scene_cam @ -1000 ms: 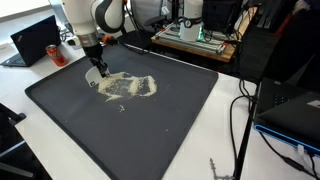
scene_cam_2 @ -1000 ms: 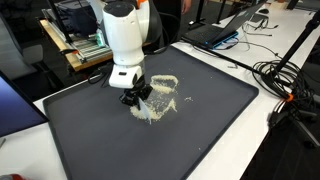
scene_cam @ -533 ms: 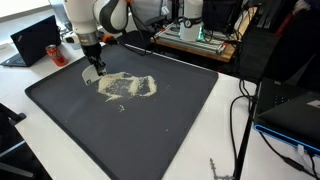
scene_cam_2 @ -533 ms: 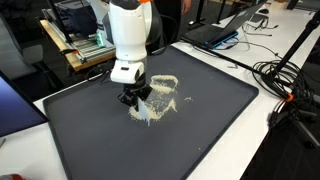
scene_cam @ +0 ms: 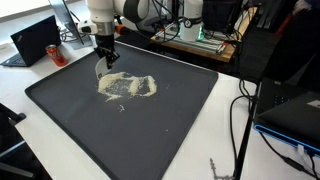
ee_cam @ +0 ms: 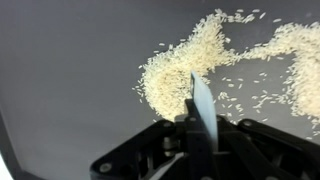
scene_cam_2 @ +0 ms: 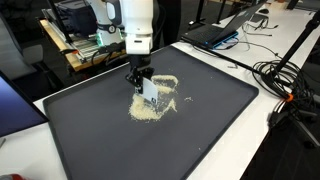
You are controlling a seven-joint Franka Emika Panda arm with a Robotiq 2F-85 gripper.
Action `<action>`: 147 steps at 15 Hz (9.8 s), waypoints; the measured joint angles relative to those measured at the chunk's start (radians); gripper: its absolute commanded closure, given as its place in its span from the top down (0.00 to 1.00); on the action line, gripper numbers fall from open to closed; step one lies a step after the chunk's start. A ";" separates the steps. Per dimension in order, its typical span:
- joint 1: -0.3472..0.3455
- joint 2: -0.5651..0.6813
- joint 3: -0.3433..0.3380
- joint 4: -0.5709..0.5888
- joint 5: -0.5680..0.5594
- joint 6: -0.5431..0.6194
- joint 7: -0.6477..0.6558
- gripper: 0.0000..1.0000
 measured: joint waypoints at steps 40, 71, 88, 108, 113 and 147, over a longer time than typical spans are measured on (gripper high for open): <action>0.377 -0.284 -0.022 -0.325 -0.823 -0.063 0.403 0.01; 0.377 -0.284 -0.022 -0.325 -0.823 -0.063 0.403 0.01; 0.377 -0.284 -0.022 -0.325 -0.823 -0.063 0.403 0.01; 0.377 -0.284 -0.022 -0.325 -0.823 -0.063 0.403 0.01; 0.377 -0.284 -0.022 -0.325 -0.823 -0.063 0.403 0.01; 0.377 -0.284 -0.022 -0.325 -0.823 -0.063 0.403 0.01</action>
